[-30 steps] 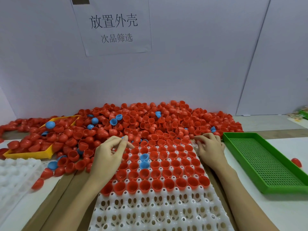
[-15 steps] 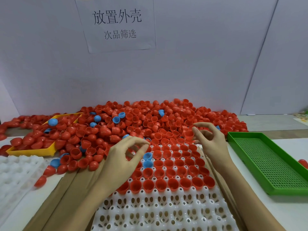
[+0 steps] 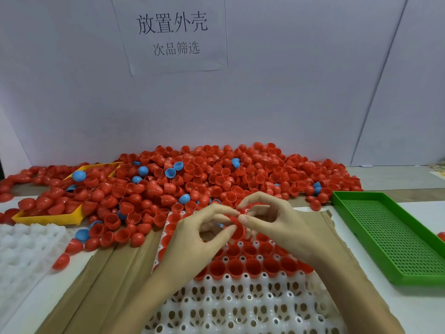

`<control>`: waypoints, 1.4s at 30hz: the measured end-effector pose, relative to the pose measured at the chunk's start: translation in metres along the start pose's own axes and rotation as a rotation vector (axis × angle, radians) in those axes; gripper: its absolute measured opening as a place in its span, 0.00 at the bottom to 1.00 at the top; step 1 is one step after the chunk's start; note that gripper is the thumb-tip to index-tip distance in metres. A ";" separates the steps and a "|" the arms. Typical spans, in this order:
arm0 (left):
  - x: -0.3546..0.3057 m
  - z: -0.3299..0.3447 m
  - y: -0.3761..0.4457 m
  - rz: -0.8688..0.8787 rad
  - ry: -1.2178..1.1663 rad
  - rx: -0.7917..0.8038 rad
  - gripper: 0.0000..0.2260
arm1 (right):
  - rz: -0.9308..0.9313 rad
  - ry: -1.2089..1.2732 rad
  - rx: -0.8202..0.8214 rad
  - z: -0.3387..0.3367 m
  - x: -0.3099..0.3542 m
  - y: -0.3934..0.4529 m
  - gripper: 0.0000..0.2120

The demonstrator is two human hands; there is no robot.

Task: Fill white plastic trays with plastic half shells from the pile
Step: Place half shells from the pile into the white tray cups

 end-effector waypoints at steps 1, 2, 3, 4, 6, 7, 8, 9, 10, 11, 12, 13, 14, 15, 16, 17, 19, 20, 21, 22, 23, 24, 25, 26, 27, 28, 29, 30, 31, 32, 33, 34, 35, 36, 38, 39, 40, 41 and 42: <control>0.002 -0.001 0.000 -0.018 -0.008 0.003 0.11 | -0.009 -0.005 0.012 0.001 -0.001 0.000 0.10; 0.003 -0.002 0.001 -0.031 -0.020 0.004 0.10 | -0.015 -0.011 0.027 0.002 -0.002 0.001 0.10; 0.004 -0.003 0.001 -0.037 -0.033 0.003 0.10 | -0.019 -0.014 0.044 0.003 -0.002 0.002 0.09; 0.004 -0.005 0.002 -0.041 -0.043 0.004 0.09 | -0.015 -0.007 0.057 0.002 -0.003 0.002 0.10; 0.006 -0.010 0.003 -0.062 -0.075 0.011 0.09 | 0.015 0.046 0.050 -0.004 -0.005 0.003 0.13; 0.006 -0.011 0.004 -0.080 -0.110 0.017 0.08 | 0.034 0.077 0.021 -0.009 -0.007 0.004 0.14; 0.007 -0.013 0.004 -0.097 -0.151 0.022 0.08 | 0.050 0.108 -0.024 -0.017 -0.010 0.004 0.16; 0.008 -0.014 0.005 -0.112 -0.183 0.025 0.07 | 0.063 0.142 -0.075 -0.024 -0.013 0.005 0.17; 0.008 -0.016 0.005 -0.121 -0.198 0.026 0.07 | 0.072 0.176 -0.125 -0.031 -0.017 0.005 0.18; 0.008 -0.018 0.006 -0.123 -0.197 0.027 0.07 | 0.076 0.206 -0.172 -0.038 -0.021 0.006 0.19; 0.006 -0.021 0.006 -0.119 -0.185 0.028 0.07 | 0.076 0.227 -0.211 -0.044 -0.024 0.006 0.20; 0.004 -0.023 0.006 -0.112 -0.159 0.029 0.08 | 0.075 0.237 -0.243 -0.049 -0.028 0.006 0.20; 0.001 -0.027 0.006 -0.104 -0.117 0.028 0.09 | 0.073 0.239 -0.268 -0.053 -0.030 0.005 0.20; -0.003 -0.033 0.006 -0.096 -0.059 0.022 0.10 | 0.072 0.238 -0.288 -0.056 -0.032 0.005 0.19; -0.007 -0.039 0.007 -0.087 0.012 0.013 0.10 | 0.068 0.237 -0.306 -0.058 -0.034 0.005 0.19; -0.012 -0.046 0.006 -0.077 0.091 0.006 0.10 | 0.062 0.236 -0.321 -0.060 -0.035 0.004 0.19; -0.021 -0.059 0.003 -0.056 0.244 0.006 0.10 | 0.049 0.228 -0.344 -0.063 -0.037 0.005 0.19; -0.025 -0.064 -0.001 -0.046 0.309 0.008 0.09 | 0.044 0.229 -0.355 -0.064 -0.038 0.005 0.19; -0.029 -0.069 -0.007 -0.038 0.365 0.010 0.09 | 0.038 0.233 -0.365 -0.066 -0.039 0.005 0.19; -0.030 -0.073 -0.016 -0.036 0.414 0.014 0.10 | 0.032 0.238 -0.374 -0.066 -0.039 0.006 0.19; -0.030 -0.077 -0.026 -0.046 0.453 0.024 0.10 | 0.027 0.239 -0.383 -0.067 -0.039 0.006 0.18; -0.028 -0.080 -0.037 -0.066 0.483 0.042 0.10 | 0.021 0.239 -0.391 -0.067 -0.038 0.006 0.18; -0.026 -0.083 -0.048 -0.091 0.508 0.064 0.10 | 0.016 0.238 -0.397 -0.067 -0.038 0.006 0.18; -0.023 -0.086 -0.059 -0.114 0.531 0.086 0.10 | 0.012 0.237 -0.401 -0.067 -0.038 0.006 0.18; -0.021 -0.088 -0.068 -0.133 0.551 0.108 0.09 | 0.009 0.238 -0.405 -0.067 -0.037 0.006 0.19; -0.020 -0.088 -0.075 -0.144 0.568 0.129 0.09 | 0.007 0.238 -0.407 -0.067 -0.037 0.006 0.18; -0.020 -0.089 -0.081 -0.143 0.583 0.143 0.09 | 0.006 0.236 -0.410 -0.067 -0.037 0.006 0.18; -0.020 -0.089 -0.085 -0.136 0.600 0.147 0.08 | 0.007 0.233 -0.413 -0.068 -0.038 0.006 0.18; -0.021 -0.089 -0.088 -0.130 0.615 0.142 0.08 | 0.008 0.231 -0.416 -0.068 -0.038 0.006 0.18; -0.022 -0.090 -0.090 -0.129 0.626 0.137 0.08 | 0.007 0.231 -0.419 -0.068 -0.038 0.006 0.18; -0.023 -0.091 -0.091 -0.130 0.639 0.140 0.07 | 0.004 0.234 -0.421 -0.068 -0.038 0.006 0.19; -0.024 -0.091 -0.092 -0.127 0.665 0.152 0.06 | -0.001 0.240 -0.423 -0.069 -0.038 0.006 0.19; -0.023 -0.089 -0.093 -0.122 0.709 0.170 0.05 | -0.006 0.246 -0.426 -0.070 -0.038 0.006 0.19; -0.023 -0.086 -0.093 -0.116 0.762 0.194 0.04 | -0.011 0.250 -0.429 -0.070 -0.038 0.006 0.19; -0.019 -0.078 -0.095 -0.101 0.849 0.243 0.03 | -0.019 0.254 -0.432 -0.072 -0.039 0.006 0.20; -0.017 -0.075 -0.095 -0.100 0.871 0.253 0.03 | -0.021 0.255 -0.431 -0.072 -0.039 0.006 0.20; -0.015 -0.074 -0.096 -0.104 0.885 0.258 0.03 | -0.024 0.255 -0.429 -0.072 -0.039 0.006 0.20; -0.015 -0.074 -0.096 -0.106 0.897 0.260 0.04 | -0.025 0.255 -0.428 -0.072 -0.040 0.006 0.19; -0.016 -0.076 -0.095 -0.106 0.902 0.264 0.06 | -0.026 0.255 -0.428 -0.073 -0.040 0.006 0.19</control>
Point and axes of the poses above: each hand's wrist, its own y-axis towards the middle knuckle, its own z-axis out of the palm, x = y × z, the point moved 5 cm from there along y, towards the middle knuckle, and after that the axes turned 1 degree about -y, right-handed, at the moved point
